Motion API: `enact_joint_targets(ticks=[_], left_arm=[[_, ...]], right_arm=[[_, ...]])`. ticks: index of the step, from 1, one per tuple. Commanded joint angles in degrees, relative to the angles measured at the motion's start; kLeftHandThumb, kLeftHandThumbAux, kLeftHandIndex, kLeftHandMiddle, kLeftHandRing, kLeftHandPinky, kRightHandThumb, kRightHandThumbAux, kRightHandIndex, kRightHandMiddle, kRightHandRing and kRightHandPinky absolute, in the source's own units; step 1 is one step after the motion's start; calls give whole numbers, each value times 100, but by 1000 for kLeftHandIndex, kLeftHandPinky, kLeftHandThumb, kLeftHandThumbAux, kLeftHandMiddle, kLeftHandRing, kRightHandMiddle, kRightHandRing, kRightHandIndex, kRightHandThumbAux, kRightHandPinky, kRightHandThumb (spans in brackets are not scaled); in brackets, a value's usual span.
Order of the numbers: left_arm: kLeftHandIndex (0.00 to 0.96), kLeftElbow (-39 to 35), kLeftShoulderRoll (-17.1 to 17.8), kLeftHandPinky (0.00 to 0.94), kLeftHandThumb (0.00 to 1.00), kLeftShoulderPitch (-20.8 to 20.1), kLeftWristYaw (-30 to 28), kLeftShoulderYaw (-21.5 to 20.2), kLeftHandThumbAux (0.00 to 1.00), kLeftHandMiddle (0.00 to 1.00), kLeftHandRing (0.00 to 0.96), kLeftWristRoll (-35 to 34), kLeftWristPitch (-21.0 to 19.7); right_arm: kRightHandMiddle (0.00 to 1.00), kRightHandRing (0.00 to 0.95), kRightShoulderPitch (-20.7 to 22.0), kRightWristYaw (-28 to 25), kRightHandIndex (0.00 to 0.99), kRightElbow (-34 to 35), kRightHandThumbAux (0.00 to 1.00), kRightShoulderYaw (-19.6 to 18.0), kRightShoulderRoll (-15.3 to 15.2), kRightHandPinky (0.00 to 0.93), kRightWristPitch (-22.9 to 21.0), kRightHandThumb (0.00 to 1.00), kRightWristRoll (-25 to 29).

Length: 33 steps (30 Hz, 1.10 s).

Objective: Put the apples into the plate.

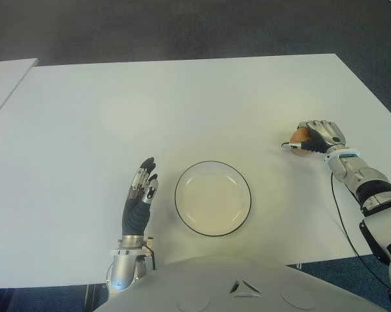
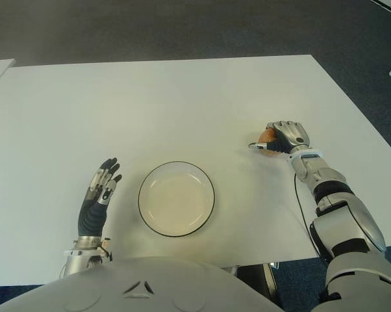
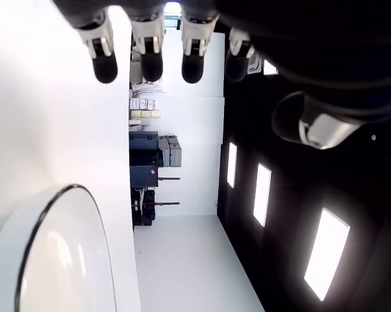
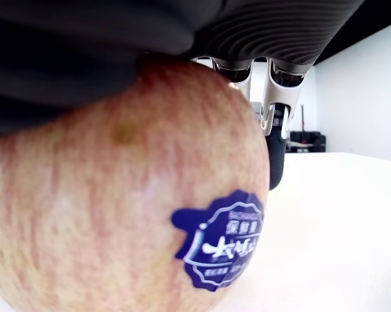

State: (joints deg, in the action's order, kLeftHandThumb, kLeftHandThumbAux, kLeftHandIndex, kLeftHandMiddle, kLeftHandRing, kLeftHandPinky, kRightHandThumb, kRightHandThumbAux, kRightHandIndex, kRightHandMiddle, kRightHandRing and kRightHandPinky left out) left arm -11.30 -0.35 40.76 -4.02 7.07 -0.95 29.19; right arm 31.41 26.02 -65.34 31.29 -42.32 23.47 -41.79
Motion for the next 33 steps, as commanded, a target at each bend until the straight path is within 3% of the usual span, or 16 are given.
enact_joint_targets(ticks=[1,7,10,12,17,24,33], left_arm=[[0,31,-10,0,55,-4,61,-2,360,0,0,69,2],[0,16,-2,0,46,-3,38,8,369,0,0,65,0],[0,0,-1,0,42,-5,24,10,377,0,0,21,-44],[0,-3,2,0,41,-10,26,4,380,0,0,15,-54],[0,17,10,0,29,-51,23,-12,390,0,0,12,-40],[0,16,47,0,6,-30,3,-5,406,0,0,49,-17],[0,92,44,0,0,-81,52,-57,419,0,0,87,-12]], right_arm=[[523,741,-377,-294,396,-117,679,106,141,189,93,851,-72],[522,739,-235,-371,399,123,678,-21,-3,279,246,850,16],[524,748,-125,-570,404,378,676,-169,-105,427,301,852,128],[525,754,-116,-679,406,591,676,-261,-169,475,315,852,190],[527,773,-331,-644,409,1457,675,-656,-354,558,421,854,381],[531,813,-723,-869,406,2742,675,-1279,-379,782,227,856,690],[535,850,-968,-1250,403,3809,675,-1855,-342,835,-49,857,810]])
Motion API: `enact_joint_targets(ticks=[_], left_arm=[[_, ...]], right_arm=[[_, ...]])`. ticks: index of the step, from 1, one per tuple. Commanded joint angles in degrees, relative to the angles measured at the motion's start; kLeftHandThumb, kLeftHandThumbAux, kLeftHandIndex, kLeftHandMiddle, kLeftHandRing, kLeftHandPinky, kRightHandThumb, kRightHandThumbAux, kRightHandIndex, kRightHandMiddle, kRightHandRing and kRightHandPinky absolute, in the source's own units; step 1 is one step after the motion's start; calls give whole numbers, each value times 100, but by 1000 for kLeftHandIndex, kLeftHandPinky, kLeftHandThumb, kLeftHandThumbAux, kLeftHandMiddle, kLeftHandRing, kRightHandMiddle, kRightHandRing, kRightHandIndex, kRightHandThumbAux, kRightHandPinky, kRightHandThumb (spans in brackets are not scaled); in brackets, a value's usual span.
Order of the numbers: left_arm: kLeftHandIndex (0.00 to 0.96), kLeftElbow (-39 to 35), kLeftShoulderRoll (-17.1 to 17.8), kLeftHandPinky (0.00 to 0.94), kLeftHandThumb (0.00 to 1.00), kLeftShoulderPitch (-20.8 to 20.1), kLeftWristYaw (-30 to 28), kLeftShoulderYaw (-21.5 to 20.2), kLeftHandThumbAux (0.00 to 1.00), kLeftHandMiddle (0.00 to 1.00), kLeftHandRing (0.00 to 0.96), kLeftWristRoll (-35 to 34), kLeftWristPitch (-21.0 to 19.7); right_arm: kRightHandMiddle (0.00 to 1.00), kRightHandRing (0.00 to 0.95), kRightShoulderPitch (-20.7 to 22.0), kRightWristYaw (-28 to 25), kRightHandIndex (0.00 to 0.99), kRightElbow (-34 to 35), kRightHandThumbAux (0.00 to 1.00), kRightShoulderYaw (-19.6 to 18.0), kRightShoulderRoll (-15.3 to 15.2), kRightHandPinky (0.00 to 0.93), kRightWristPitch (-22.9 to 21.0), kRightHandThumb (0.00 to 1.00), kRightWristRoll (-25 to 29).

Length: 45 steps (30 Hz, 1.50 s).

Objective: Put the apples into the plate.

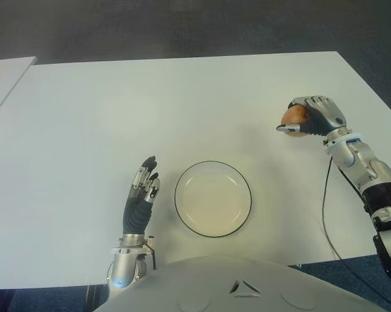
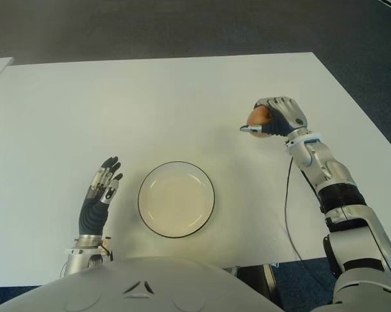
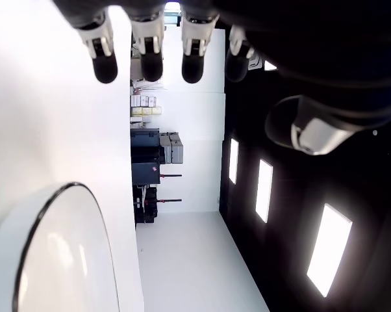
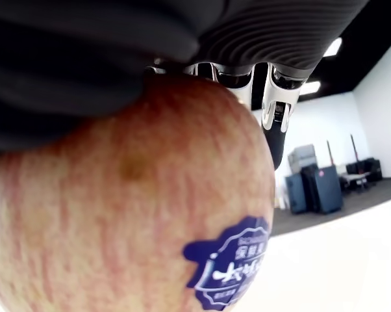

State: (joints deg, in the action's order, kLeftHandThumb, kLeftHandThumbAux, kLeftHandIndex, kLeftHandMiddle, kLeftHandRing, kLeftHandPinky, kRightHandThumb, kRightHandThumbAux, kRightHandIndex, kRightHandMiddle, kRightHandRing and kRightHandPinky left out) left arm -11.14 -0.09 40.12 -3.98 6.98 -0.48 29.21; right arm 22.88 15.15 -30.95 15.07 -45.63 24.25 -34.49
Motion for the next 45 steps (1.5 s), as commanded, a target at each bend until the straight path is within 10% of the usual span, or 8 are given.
enact_joint_targets(ticks=[1,22,45], left_arm=[[0,88,7,0,0,-29,66,-58,419,0,0,51,-6],[0,280,-18,0,0,-120,104,-172,444,0,0,64,89],[0,-25,-2,0,1,-198,107,-230,503,0,0,-172,-648]], right_arm=[[535,852,-138,-189,402,468,675,-289,-9,836,-132,857,93],[532,869,-1088,-1008,398,2859,676,-947,430,855,-723,856,122],[530,855,-1652,-1846,399,4227,676,585,1682,833,-549,856,-983]])
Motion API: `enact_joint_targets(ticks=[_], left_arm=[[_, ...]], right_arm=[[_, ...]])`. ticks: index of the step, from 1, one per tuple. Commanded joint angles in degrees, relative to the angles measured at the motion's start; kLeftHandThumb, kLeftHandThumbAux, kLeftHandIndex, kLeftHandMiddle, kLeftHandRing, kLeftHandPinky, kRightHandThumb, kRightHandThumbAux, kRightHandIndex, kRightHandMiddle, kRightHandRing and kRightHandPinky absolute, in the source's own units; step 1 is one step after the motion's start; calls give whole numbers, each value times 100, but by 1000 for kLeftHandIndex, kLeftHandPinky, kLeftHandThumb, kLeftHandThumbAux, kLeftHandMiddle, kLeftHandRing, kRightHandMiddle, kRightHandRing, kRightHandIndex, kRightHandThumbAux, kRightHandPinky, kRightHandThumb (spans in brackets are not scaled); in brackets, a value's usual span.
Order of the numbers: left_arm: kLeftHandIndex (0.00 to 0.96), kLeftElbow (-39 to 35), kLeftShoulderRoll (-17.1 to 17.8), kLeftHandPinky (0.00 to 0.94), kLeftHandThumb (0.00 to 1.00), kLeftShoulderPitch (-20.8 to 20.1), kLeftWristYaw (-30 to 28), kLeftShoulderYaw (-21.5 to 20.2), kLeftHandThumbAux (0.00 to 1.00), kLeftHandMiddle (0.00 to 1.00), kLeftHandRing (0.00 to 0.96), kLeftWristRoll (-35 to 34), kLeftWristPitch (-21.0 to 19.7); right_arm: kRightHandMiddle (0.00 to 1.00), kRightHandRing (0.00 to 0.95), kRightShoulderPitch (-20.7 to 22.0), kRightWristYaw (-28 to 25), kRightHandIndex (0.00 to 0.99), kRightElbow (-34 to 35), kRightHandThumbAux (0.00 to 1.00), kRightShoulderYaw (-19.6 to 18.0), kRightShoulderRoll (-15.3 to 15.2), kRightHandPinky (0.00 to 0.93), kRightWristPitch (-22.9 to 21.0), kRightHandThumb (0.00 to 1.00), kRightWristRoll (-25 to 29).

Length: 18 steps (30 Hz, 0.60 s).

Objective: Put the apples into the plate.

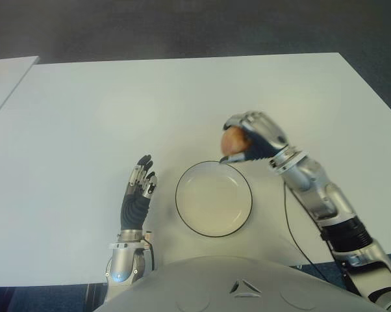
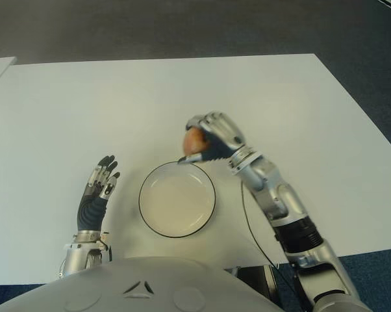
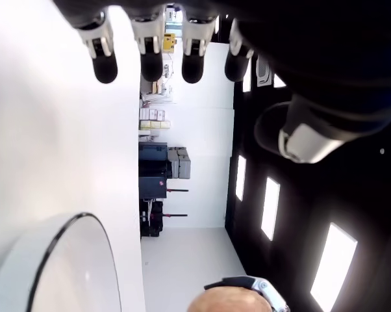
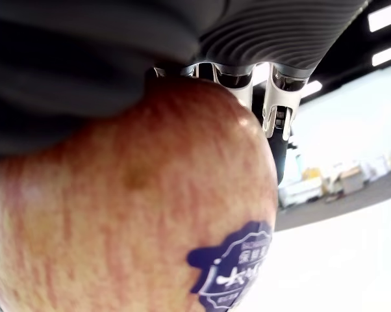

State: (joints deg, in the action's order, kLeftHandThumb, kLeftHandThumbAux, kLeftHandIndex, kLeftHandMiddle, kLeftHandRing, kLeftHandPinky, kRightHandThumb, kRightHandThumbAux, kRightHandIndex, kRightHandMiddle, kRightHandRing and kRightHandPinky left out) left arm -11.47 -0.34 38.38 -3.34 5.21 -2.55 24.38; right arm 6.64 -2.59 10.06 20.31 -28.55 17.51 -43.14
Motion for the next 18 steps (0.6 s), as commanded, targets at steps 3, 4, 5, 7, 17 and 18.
enact_joint_targets(ticks=[3,4,5,7,17,18], left_arm=[[0,65,-21,0,7,-67,51,-86,509,0,0,-21,-185],[0,82,-40,0,8,-78,60,-96,510,0,0,-33,-180],[0,93,-62,0,12,-85,74,-100,509,0,0,-38,-181],[0,97,-96,0,17,-87,93,-97,507,0,0,-28,-187],[0,-73,-225,0,48,-2,150,23,496,0,0,54,-235],[0,-88,-228,0,49,5,148,30,497,0,0,52,-255]], right_arm=[[527,845,-31,-122,398,125,676,207,-33,817,332,855,-205],[527,843,-29,-172,398,120,676,277,-35,814,390,855,-228],[524,833,-23,-231,398,115,676,342,-40,803,442,854,-247],[520,820,-12,-305,398,104,677,400,-49,790,506,854,-264],[512,794,33,-167,398,-94,677,583,-33,783,1004,852,-471],[512,794,37,-145,398,-106,677,583,-28,786,1033,852,-490]])
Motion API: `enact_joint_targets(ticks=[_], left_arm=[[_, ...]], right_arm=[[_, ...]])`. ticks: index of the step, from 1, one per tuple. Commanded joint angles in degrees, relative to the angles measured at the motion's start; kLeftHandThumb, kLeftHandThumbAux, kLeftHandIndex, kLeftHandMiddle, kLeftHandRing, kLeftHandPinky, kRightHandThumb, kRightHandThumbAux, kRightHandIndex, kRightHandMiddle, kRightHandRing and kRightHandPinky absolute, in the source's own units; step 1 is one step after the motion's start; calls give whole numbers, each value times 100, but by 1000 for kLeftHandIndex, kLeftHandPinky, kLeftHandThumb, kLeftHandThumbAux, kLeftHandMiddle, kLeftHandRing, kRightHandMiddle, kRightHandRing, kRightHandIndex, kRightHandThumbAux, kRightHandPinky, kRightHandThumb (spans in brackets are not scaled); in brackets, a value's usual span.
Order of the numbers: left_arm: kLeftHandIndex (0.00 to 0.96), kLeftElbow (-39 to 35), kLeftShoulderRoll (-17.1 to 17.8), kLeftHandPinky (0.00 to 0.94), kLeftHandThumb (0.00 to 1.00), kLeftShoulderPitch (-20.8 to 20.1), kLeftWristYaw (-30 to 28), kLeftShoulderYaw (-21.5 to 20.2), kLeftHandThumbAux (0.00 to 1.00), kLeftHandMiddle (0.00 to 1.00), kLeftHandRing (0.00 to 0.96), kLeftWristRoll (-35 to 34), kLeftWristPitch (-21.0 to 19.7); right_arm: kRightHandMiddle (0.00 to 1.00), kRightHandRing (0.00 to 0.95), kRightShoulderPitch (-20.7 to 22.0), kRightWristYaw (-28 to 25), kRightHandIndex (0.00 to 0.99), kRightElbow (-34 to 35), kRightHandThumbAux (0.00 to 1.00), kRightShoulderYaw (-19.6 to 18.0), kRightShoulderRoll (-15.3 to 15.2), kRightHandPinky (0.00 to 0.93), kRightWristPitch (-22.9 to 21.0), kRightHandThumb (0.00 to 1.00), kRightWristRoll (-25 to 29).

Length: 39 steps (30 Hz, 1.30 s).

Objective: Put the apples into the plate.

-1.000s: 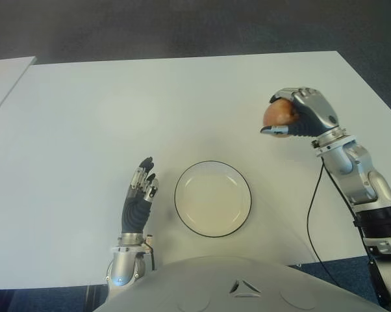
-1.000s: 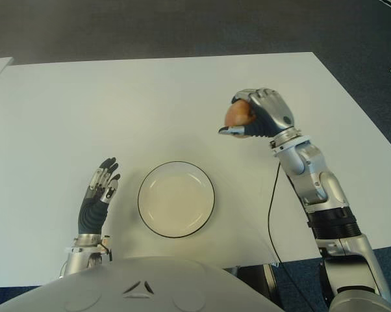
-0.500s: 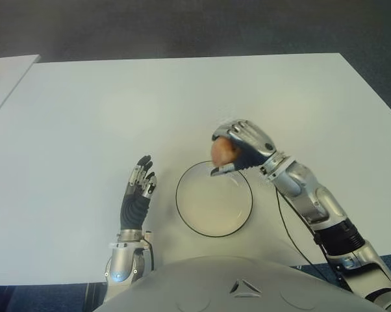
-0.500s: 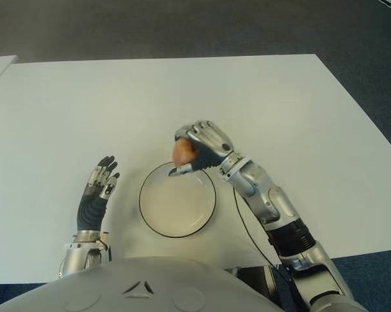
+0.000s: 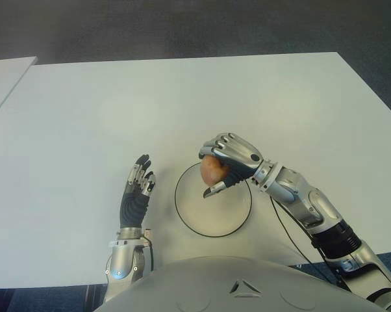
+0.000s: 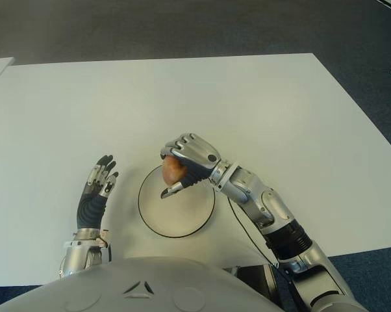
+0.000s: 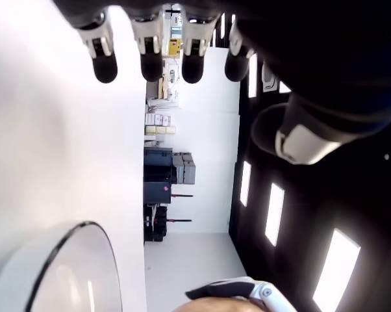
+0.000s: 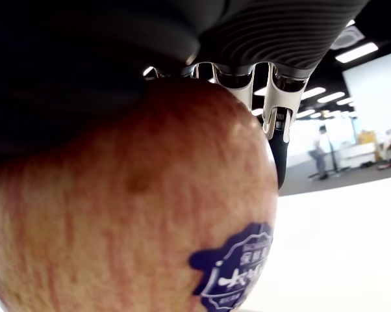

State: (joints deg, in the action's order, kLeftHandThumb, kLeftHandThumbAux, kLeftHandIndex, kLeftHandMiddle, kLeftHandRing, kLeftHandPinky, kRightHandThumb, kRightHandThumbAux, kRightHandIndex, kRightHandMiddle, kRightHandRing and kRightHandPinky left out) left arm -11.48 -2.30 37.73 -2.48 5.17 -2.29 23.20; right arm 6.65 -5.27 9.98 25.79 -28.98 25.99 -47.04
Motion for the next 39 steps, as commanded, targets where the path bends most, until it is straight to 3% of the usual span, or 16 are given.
enact_joint_targets(ticks=[1,21,39], left_arm=[[0,-106,-20,0,49,79,38,42,497,0,0,-3,-171],[0,-158,34,0,14,88,21,146,503,0,0,222,-160],[0,-158,82,0,40,44,-33,169,478,0,0,143,-215]], right_arm=[[512,794,56,164,398,-114,677,48,19,787,235,851,-145],[515,807,203,285,395,-383,677,142,-101,816,717,849,-619],[523,802,-9,-422,403,61,674,267,-298,816,629,852,-740]])
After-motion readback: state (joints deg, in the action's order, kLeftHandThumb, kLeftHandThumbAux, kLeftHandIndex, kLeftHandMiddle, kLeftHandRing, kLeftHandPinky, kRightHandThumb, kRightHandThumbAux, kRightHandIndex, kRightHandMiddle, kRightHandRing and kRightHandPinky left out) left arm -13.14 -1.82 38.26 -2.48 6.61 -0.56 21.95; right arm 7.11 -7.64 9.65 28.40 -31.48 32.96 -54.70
